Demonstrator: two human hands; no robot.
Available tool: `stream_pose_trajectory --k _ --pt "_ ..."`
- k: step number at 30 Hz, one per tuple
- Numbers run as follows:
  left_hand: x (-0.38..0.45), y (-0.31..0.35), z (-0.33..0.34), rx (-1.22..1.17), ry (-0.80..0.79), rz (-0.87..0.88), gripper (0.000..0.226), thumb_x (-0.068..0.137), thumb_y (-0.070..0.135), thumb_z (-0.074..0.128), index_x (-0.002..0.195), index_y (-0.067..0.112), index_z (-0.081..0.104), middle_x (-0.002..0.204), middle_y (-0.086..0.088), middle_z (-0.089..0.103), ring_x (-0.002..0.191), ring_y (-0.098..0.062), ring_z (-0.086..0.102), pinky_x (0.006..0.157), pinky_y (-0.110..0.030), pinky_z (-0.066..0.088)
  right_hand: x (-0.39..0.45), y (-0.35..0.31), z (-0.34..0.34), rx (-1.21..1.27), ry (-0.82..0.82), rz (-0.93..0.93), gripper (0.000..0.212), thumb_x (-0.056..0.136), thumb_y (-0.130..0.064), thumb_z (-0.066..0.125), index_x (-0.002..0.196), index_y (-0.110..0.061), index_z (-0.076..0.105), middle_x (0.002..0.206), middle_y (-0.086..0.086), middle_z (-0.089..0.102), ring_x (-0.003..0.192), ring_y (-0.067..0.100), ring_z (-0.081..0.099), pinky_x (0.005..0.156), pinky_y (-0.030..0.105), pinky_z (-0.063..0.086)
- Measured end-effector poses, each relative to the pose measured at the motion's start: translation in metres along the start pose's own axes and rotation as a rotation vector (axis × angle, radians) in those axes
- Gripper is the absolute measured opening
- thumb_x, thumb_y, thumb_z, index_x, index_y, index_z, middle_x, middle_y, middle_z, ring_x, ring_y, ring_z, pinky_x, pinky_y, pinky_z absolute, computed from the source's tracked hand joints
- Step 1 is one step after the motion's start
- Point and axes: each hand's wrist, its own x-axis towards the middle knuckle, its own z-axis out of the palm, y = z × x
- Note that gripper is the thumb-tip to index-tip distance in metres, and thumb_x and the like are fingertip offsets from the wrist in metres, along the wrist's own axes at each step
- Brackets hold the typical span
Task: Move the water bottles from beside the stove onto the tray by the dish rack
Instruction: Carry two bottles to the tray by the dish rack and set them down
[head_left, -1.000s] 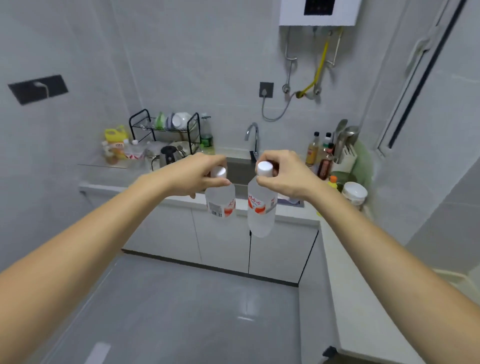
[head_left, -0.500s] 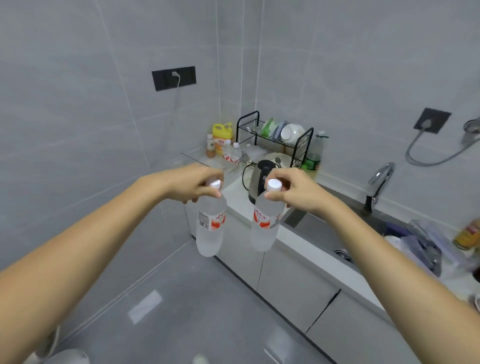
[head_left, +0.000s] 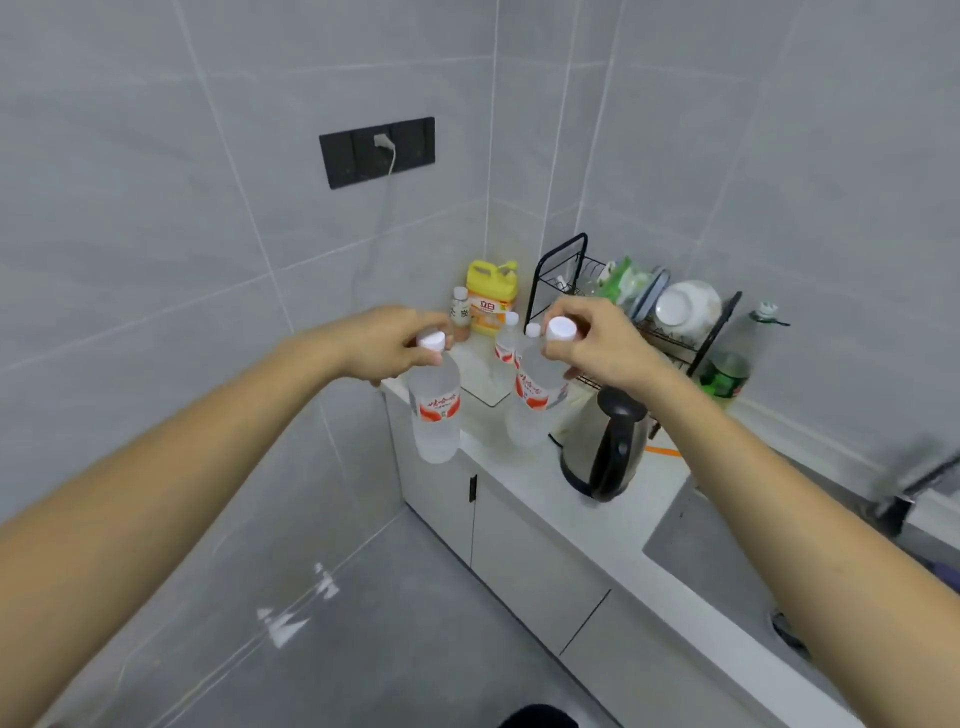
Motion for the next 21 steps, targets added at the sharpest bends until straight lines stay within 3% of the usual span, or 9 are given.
stream_pose_trajectory --k 3,5,8,11,13,16,21 --pt "0.052 -0.030 -0.013 -0.038 0.039 0.003 0.043 0.100 0.018 0.057 0.085 0.058 0.055 0.076 -0.002 0.054 0.066 -0.021 0.055 0.049 -0.036 0.059 0.065 0.019 0.006 0.030 0.008 0.023 0.013 0.085 -0.008 0.077 0.087 -0.015 0.066 0.085 0.001 0.060 0.079 0.018 0.061 0.054 0.029 0.058" --pt "0.088 -0.049 -0.022 -0.046 0.062 0.018 0.046 0.098 0.018 0.058 0.083 0.061 0.056 0.073 -0.003 0.055 0.064 -0.022 0.058 0.046 -0.034 0.058 0.108 0.036 0.011 0.033 0.009 0.009 0.013 0.087 -0.013 0.079 0.087 -0.015 0.066 0.085 0.005 0.061 0.077 0.020 0.062 0.053 0.028 0.057" --pt "0.142 -0.084 -0.029 -0.025 0.086 0.024 0.028 0.094 0.019 0.058 0.091 0.047 0.060 0.070 -0.002 0.057 0.065 -0.030 0.064 0.044 -0.033 0.058 0.169 0.063 0.021 -0.003 -0.007 -0.019 0.016 0.086 -0.023 0.081 0.091 -0.016 0.068 0.092 0.018 0.064 0.081 0.031 0.067 0.054 0.032 0.061" --pt "0.193 -0.115 -0.034 0.008 0.085 0.012 0.015 0.090 0.022 0.061 0.094 0.036 0.059 0.075 0.000 0.059 0.067 -0.032 0.065 0.047 -0.033 0.058 0.221 0.089 0.028 -0.075 -0.026 -0.045 0.017 0.085 -0.026 0.082 0.090 -0.020 0.066 0.083 0.011 0.064 0.067 0.020 0.066 0.058 0.045 0.063" --pt "0.223 -0.133 -0.035 0.038 0.060 0.019 0.011 0.087 0.030 0.058 0.096 0.035 0.057 0.079 0.002 0.059 0.072 -0.028 0.063 0.058 -0.037 0.059 0.252 0.106 0.035 -0.121 -0.031 -0.046 0.017 0.086 -0.028 0.080 0.090 -0.022 0.065 0.079 0.004 0.066 0.064 0.015 0.068 0.064 0.048 0.061" --pt "0.268 -0.162 -0.032 0.050 0.028 0.025 0.022 0.082 0.040 0.050 0.103 0.037 0.057 0.088 -0.001 0.060 0.081 -0.024 0.058 0.073 -0.043 0.052 0.294 0.126 0.048 -0.257 -0.042 -0.039 0.017 0.086 -0.037 0.077 0.094 -0.027 0.066 0.080 0.002 0.069 0.072 0.018 0.065 0.073 0.044 0.055" --pt "0.343 -0.218 -0.016 0.062 -0.014 0.009 0.020 0.096 0.022 0.058 0.115 0.025 0.061 0.093 -0.001 0.056 0.082 -0.027 0.061 0.050 -0.026 0.045 0.349 0.154 0.073 -0.328 -0.091 0.016 0.018 0.088 -0.039 0.075 0.093 -0.033 0.059 0.081 -0.002 0.061 0.080 0.022 0.055 0.070 0.036 0.044"
